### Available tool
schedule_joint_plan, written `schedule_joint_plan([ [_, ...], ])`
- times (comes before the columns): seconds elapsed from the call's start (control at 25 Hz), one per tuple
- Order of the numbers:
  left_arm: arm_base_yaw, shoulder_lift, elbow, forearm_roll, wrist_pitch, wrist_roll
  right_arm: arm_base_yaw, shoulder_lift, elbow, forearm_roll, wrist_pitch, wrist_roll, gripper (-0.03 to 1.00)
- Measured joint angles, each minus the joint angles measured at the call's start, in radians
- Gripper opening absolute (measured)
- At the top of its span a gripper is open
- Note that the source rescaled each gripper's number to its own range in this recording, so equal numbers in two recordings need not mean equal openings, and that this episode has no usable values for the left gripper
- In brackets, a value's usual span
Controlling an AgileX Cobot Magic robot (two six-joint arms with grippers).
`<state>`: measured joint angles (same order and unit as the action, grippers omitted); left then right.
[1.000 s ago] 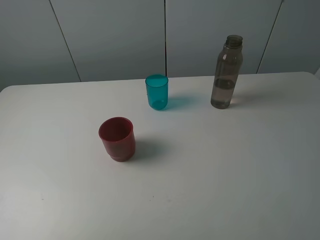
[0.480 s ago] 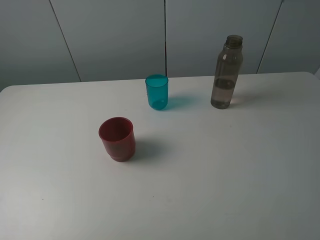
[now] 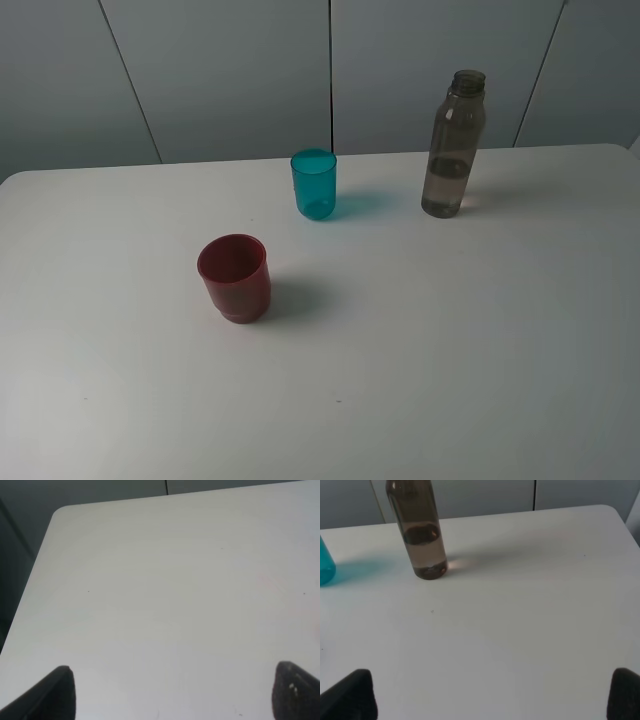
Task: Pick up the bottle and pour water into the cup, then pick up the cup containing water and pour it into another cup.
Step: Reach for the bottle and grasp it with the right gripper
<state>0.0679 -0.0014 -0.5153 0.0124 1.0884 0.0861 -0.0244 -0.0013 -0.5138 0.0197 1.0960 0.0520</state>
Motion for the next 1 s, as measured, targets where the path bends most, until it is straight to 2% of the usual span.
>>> schedule_joint_plan([
  [0.92, 0.000, 0.000, 0.000, 0.000, 0.000, 0.000, 0.000, 0.000, 0.000, 0.002, 0.000, 0.000, 1.00],
  [1.0, 0.000, 0.000, 0.000, 0.000, 0.000, 0.000, 0.000, 0.000, 0.000, 0.029, 0.000, 0.007, 1.00],
])
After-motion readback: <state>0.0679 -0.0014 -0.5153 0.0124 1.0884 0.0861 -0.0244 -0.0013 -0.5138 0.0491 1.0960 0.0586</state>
